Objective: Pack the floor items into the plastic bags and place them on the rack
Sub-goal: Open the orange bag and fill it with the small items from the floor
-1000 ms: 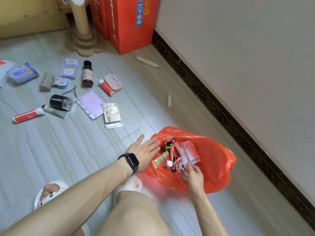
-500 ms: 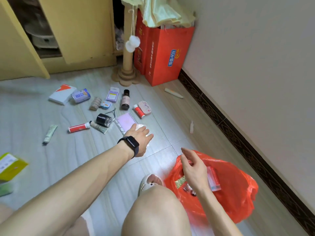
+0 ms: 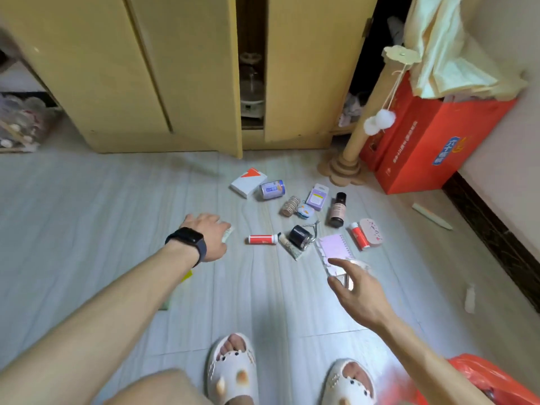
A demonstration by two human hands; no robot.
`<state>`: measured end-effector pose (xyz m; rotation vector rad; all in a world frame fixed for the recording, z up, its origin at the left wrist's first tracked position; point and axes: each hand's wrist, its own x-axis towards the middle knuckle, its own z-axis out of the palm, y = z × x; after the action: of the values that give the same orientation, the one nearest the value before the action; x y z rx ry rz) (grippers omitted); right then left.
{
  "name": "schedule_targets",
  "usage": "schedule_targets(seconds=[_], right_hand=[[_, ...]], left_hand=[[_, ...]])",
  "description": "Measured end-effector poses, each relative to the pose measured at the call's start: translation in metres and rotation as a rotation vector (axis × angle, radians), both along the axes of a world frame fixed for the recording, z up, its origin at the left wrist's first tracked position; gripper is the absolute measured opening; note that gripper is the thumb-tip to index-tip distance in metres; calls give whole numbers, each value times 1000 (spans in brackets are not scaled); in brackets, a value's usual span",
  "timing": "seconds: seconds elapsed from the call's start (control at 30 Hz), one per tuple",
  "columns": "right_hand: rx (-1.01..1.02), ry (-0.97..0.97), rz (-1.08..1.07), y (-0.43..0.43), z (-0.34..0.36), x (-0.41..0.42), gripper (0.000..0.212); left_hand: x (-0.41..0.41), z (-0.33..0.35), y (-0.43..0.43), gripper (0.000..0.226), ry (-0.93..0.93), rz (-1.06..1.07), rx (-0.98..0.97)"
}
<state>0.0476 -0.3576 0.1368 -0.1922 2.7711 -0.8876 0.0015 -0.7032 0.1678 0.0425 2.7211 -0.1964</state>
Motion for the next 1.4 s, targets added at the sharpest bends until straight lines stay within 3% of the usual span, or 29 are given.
schedule_targets(seconds=[0.23, 0.43, 0.6, 0.7, 0.8, 0.97, 1.07, 1.2, 1.33, 1.4], right_hand=[[233, -173, 301, -57, -80, -52, 55], [422, -259, 493, -106, -127, -100, 66], [519, -147, 551, -155, -165, -152, 81], [503, -93, 523, -177, -189, -171, 83], [494, -143, 517, -182, -202, -179, 76], [547, 61, 564, -163, -204, -154, 53], [569, 66, 563, -144, -204, -127, 41], [609, 85, 513, -120, -202, -101, 41], [630, 99, 392, -105, -200, -71, 21], [594, 98, 303, -97, -198, -61, 30]], left_hand=[[41, -121, -101, 75, -151, 509, 115], [58, -184, -132, 108, 37, 927, 416], [60, -212, -124, 90, 274, 1148, 692], [58, -219, -104, 72, 336, 1059, 759], [50, -228, -84, 68, 349, 935, 788], [19, -236, -27, 66, 171, 783, 792], [4, -239, 7, 68, 108, 675, 764], [-10, -244, 23, 65, 98, 679, 727], [-13, -242, 22, 62, 121, 692, 744], [-15, -238, 20, 63, 168, 685, 750]])
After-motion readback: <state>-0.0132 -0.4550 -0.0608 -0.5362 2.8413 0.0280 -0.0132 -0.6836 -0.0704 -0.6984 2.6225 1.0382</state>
